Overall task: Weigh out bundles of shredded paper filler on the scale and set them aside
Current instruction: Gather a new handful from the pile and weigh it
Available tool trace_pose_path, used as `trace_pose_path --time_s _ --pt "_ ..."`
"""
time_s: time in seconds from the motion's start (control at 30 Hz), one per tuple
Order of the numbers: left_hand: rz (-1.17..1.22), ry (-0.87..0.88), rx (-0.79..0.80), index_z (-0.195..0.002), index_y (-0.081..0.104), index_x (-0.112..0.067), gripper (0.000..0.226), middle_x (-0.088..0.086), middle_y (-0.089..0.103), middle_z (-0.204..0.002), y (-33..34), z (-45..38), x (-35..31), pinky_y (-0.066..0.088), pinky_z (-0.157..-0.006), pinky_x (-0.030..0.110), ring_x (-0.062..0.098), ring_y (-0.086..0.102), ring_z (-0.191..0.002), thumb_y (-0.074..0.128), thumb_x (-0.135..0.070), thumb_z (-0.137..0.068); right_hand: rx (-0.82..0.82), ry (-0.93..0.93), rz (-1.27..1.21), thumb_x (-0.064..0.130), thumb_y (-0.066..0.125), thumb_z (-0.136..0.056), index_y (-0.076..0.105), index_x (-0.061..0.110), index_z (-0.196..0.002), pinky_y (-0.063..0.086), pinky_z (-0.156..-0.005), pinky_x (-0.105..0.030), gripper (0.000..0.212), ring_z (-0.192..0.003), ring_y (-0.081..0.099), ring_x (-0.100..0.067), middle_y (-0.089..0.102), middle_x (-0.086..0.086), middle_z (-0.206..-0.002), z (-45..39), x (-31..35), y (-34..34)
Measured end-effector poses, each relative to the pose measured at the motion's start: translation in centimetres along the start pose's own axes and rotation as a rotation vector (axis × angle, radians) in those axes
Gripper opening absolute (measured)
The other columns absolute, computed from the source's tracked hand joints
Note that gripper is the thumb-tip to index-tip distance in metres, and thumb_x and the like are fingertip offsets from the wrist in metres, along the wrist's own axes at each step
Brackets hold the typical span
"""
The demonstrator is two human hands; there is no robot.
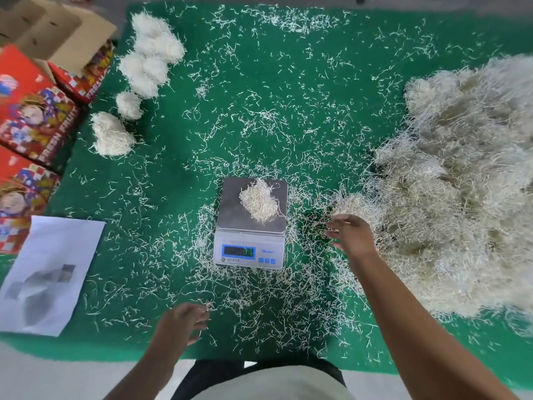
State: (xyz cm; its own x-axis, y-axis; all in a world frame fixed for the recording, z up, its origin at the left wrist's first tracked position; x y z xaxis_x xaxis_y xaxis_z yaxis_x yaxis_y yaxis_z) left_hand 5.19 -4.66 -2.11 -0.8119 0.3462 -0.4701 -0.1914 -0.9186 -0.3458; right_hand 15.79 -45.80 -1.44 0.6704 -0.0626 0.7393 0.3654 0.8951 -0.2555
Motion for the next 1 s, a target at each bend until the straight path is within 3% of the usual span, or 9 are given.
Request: trace_pose_path --time_s 0.2,0.37,0.5,0.67,0.73,0.83,0.87,0.93,1.0 --pt "0.070 -0.043 -0.049 -0.101 0.069 -0.005 0.018 0.013 0.077 -0.096 -1.3 0.6 2.3 0.048 -0.075 0.034 0.027 0.070 -0.087 0.052 -0.001 -0.103 0.117 -0.143 0.062 0.013 0.057 -0.106 0.068 0.020 -0.104 0.062 -0.091 -0.049 0.014 -0.098 0.075 -0.020 0.075 0.000 -0.108 0.4 5.0 6.6" --pt "0.133 -0.061 -0.086 -0.101 0.069 -0.005 0.017 0.016 0.074 -0.099 -2.9 0.6 3.9 0.048 -0.078 0.038 0.036 0.069 -0.096 0.053 -0.004 -0.104 0.146 -0.200 0.066 0.015 0.058 -0.105 0.069 0.022 -0.101 0.061 -0.091 -0.053 0.014 -0.092 0.072 -0.021 0.076 0.001 -0.099 0.5 8.3 10.5" --pt "0.186 -0.089 -0.106 -0.102 0.070 -0.006 0.017 0.015 0.076 -0.099 -3.6 0.2 5.3 0.048 -0.082 0.041 0.036 0.069 -0.097 0.053 -0.004 -0.104 0.148 -0.225 0.100 0.016 0.060 -0.104 0.070 0.024 -0.098 0.059 -0.091 -0.061 0.015 -0.098 0.075 -0.035 0.076 0.008 -0.082 0.4 9.1 11.7" --pt "0.220 -0.113 -0.109 -0.100 0.071 -0.007 0.016 0.012 0.078 -0.095 -3.4 0.2 6.5 0.049 -0.080 0.041 0.035 0.071 -0.097 0.056 -0.006 -0.103 0.131 -0.245 0.124 0.014 0.059 -0.105 0.069 0.023 -0.096 0.062 -0.090 -0.042 0.016 -0.098 0.074 -0.019 0.076 0.001 -0.097 0.1 8.8 12.0" --pt "0.214 -0.112 -0.105 -0.100 0.072 -0.007 0.016 0.010 0.078 -0.092 -3.3 0.3 6.6 0.050 -0.081 0.042 0.034 0.071 -0.096 0.056 -0.006 -0.103 0.124 -0.251 0.119 0.014 0.059 -0.105 0.068 0.021 -0.098 0.062 -0.082 -0.033 0.014 -0.100 0.073 -0.018 0.075 -0.001 -0.104 0.0 8.4 11.7" --pt "0.199 -0.106 -0.103 -0.100 0.072 -0.007 0.017 0.009 0.079 -0.091 -3.4 0.4 6.5 0.051 -0.081 0.043 0.033 0.072 -0.095 0.056 -0.005 -0.102 0.088 -0.222 0.098 0.014 0.060 -0.105 0.068 0.021 -0.106 0.063 -0.075 -0.038 0.010 -0.089 0.073 -0.016 0.074 0.001 -0.100 -0.5 7.1 10.7" --pt "0.194 -0.106 -0.104 -0.100 0.072 -0.007 0.017 0.009 0.079 -0.092 -3.4 0.4 6.4 0.051 -0.081 0.043 0.033 0.071 -0.095 0.055 -0.005 -0.102 0.058 -0.222 0.111 0.015 0.063 -0.104 0.067 0.020 -0.115 0.063 -0.073 -0.041 0.013 -0.082 0.070 -0.016 0.073 0.000 -0.098 -0.6 6.6 10.1" --pt "0.185 -0.105 -0.101 -0.100 0.072 -0.006 0.018 0.009 0.079 -0.092 -3.5 0.4 6.3 0.051 -0.081 0.043 0.033 0.071 -0.095 0.054 -0.004 -0.103 -0.054 -0.248 0.225 0.019 0.070 -0.101 0.055 0.018 -0.138 0.059 -0.064 -0.030 0.041 -0.078 0.062 -0.012 0.069 -0.005 -0.117 -1.4 5.4 8.2" --pt "0.188 -0.107 -0.097 -0.100 0.072 -0.006 0.018 0.008 0.078 -0.090 -3.5 0.4 6.1 0.050 -0.083 0.043 0.033 0.071 -0.094 0.054 -0.004 -0.103 -0.185 -0.229 0.394 0.022 0.076 -0.096 0.039 0.020 -0.153 0.052 -0.074 -0.025 0.068 -0.088 0.056 -0.017 0.049 -0.014 -0.142 -2.4 4.0 5.2"
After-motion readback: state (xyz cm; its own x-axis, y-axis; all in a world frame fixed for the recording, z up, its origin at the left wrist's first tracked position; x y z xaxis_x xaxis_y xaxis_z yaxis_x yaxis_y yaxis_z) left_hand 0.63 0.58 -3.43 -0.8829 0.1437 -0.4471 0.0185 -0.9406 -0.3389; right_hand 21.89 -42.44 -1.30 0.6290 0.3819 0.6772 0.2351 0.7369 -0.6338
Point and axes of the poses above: each hand's wrist, its own z-axis away from the middle knuckle, its own y-axis out of the palm, x = y × z, the point moved 5 cm from there along -z, towards the middle knuckle
